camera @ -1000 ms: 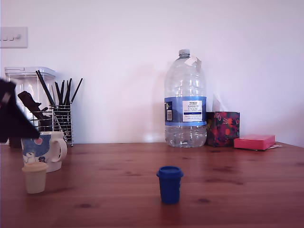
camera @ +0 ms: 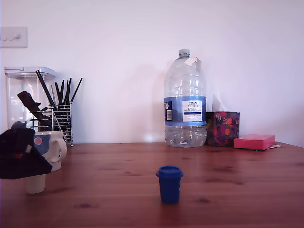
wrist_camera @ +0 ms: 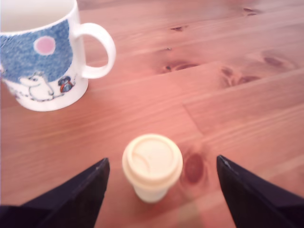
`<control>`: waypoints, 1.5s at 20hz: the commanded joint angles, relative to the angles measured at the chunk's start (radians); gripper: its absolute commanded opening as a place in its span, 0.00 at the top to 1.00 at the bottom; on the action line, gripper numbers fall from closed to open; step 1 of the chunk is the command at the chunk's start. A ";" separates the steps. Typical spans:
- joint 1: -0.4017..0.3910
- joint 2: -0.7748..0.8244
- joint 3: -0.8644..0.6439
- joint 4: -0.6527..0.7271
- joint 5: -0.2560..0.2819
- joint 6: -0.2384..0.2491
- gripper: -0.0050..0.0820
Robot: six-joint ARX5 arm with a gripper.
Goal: Pick up the coffee capsules from the table one by one and drop them inside the nearest coffee cup
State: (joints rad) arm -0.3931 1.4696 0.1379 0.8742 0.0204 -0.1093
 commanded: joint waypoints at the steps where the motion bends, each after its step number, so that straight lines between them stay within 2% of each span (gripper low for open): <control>1: -0.002 0.036 0.013 0.009 -0.003 0.005 0.19; 5: 0.003 0.122 0.056 0.008 -0.007 0.005 0.19; 9: 0.006 0.129 0.065 -0.022 -0.008 0.005 0.21; 14: 0.012 0.129 0.080 -0.072 -0.008 0.005 0.48; 18: 0.012 0.129 0.081 -0.074 -0.014 0.005 0.74; 26: 0.011 0.129 0.082 -0.065 -0.006 0.005 0.79; 28: 0.011 0.129 0.083 -0.053 0.010 0.005 0.80; 30: 0.011 0.127 0.092 -0.031 0.057 0.006 0.80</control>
State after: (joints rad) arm -0.3836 1.5936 0.2214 0.8291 0.0608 -0.1089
